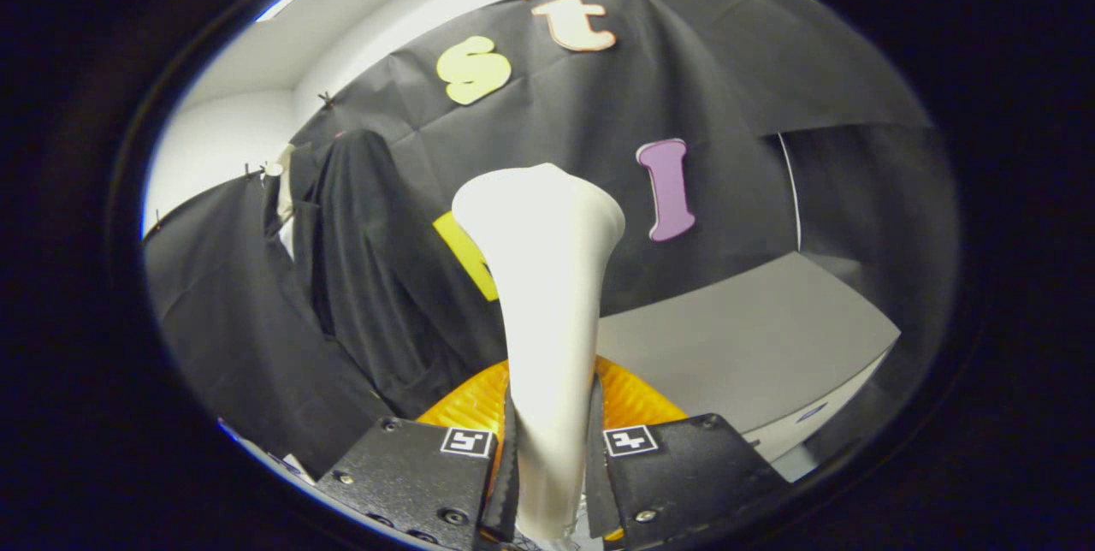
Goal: Iron the clothes twice with a garment steamer, once on the left side and once on the right side.
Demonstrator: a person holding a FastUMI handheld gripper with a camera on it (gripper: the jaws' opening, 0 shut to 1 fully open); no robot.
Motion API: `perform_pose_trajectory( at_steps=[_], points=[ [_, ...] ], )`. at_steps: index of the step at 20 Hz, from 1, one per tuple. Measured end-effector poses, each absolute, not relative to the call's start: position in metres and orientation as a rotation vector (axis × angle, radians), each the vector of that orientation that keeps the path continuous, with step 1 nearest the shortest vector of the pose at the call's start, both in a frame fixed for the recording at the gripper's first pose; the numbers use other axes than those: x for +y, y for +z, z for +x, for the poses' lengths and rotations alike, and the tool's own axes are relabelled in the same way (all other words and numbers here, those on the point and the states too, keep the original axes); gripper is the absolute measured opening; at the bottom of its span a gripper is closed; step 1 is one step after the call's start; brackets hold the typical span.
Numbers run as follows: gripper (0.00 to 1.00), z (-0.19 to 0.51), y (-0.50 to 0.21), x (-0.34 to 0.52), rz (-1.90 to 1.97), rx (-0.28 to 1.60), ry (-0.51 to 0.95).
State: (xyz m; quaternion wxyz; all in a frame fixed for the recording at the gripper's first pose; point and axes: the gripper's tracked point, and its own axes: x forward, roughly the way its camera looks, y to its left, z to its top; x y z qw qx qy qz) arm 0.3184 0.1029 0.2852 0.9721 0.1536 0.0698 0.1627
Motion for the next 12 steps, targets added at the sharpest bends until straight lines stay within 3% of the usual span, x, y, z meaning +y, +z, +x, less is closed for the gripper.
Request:
perform_pose_trajectory(
  at_steps=[12],
  points=[
    [0.34, 0.297, 0.362, 0.278, 0.152, 0.045, 0.364]
  ],
)
